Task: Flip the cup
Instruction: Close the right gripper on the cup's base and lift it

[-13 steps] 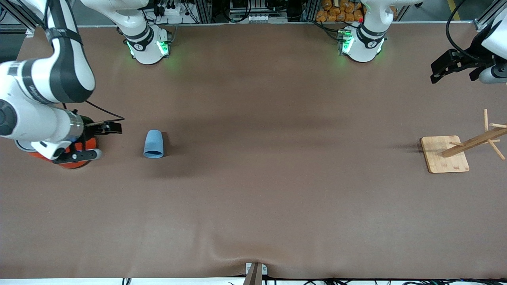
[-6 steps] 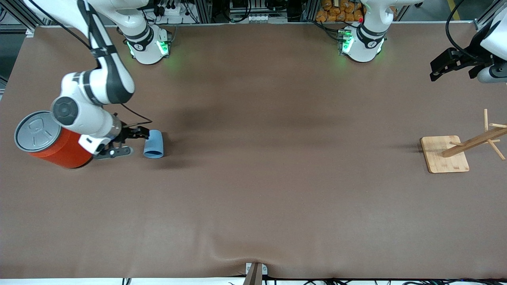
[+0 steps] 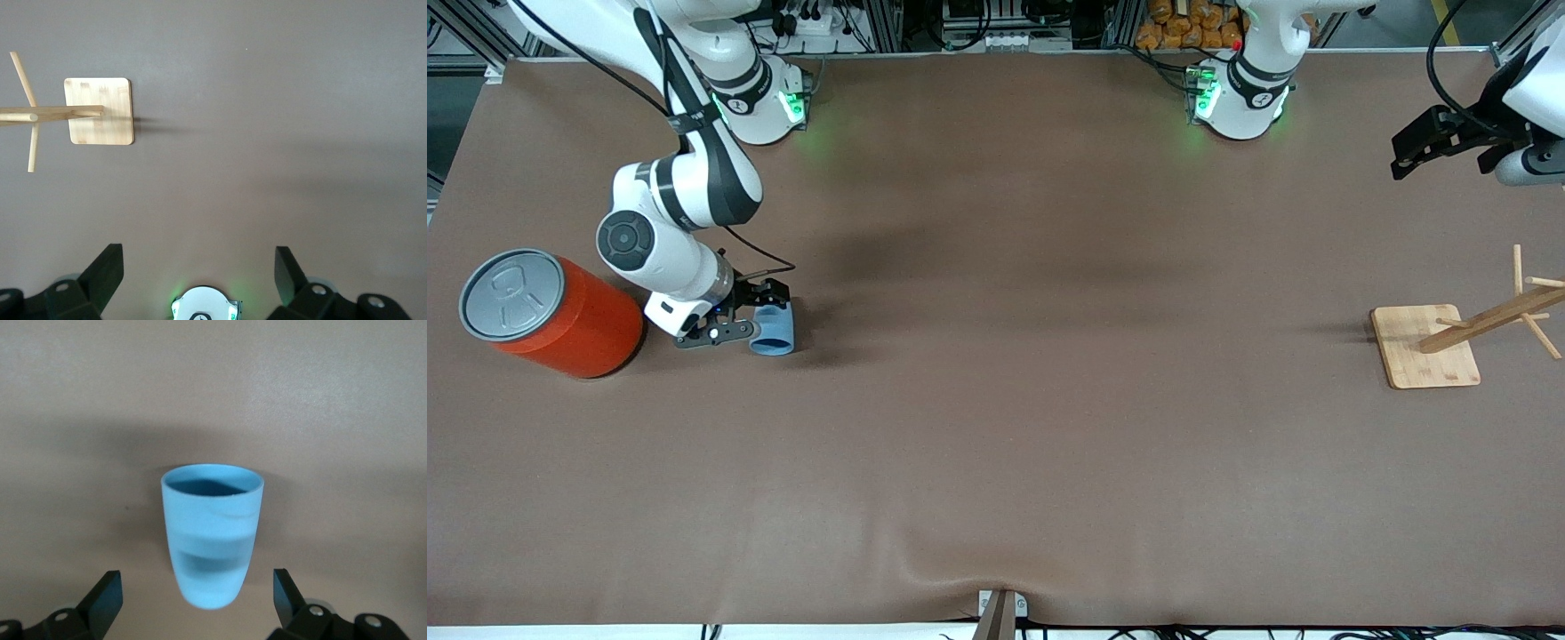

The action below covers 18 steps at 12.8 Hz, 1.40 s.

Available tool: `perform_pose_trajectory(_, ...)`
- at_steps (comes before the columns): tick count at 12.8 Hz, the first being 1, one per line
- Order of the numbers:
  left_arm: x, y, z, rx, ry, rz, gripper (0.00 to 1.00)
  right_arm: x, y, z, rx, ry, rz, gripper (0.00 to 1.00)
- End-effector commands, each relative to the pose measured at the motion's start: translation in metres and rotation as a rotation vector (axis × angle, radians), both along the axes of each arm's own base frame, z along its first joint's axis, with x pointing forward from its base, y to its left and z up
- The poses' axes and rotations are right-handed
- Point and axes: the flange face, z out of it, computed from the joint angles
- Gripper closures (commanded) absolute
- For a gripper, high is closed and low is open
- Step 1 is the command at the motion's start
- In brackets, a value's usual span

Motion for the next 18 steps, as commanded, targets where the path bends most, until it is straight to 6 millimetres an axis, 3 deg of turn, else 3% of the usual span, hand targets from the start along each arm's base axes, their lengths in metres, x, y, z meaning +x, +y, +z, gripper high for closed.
perform_pose_trajectory(1, -0.003, 0.002, 0.005, 0.008, 0.006, -0.009, 0.00, -0.003, 0.003, -0.027, 0.010, -0.010, -0.004, 0.00)
perform_pose_trajectory(4, -0.003, 0.002, 0.005, 0.008, 0.007, -0.009, 0.00, -0.003, 0.002, -0.040, 0.010, -0.009, 0.008, 0.00)
perform_pose_trajectory(6, -0.003, 0.002, 0.007, 0.007, 0.004, -0.007, 0.00, -0.003, 0.001, -0.059, 0.011, -0.019, 0.001, 0.00)
perform_pose_trajectory(7, -0.003, 0.002, 0.007, 0.007, 0.004, -0.007, 0.00, -0.002, -0.001, -0.064, 0.012, -0.022, -0.003, 0.10)
perform_pose_trajectory(8, -0.004, 0.002, 0.007, 0.008, 0.004, -0.007, 0.00, -0.002, -0.001, -0.065, 0.012, -0.021, -0.002, 0.35)
perform_pose_trajectory(11, -0.005, 0.005, 0.009, 0.007, 0.004, -0.004, 0.00, 0.002, 0.000, -0.062, 0.014, -0.030, 0.000, 0.82)
perform_pose_trajectory(12, -0.005, 0.005, 0.009, 0.007, 0.004, -0.002, 0.00, 0.008, 0.003, -0.055, 0.016, -0.039, 0.001, 0.96)
perform_pose_trajectory(14, -0.005, 0.005, 0.008, 0.004, 0.005, 0.000, 0.00, 0.034, 0.013, -0.027, 0.022, -0.053, 0.015, 0.99)
perform_pose_trajectory(18, -0.002, 0.002, 0.004, 0.003, 0.006, -0.006, 0.00, 0.079, 0.096, 0.066, 0.052, -0.001, 0.145, 1.00)
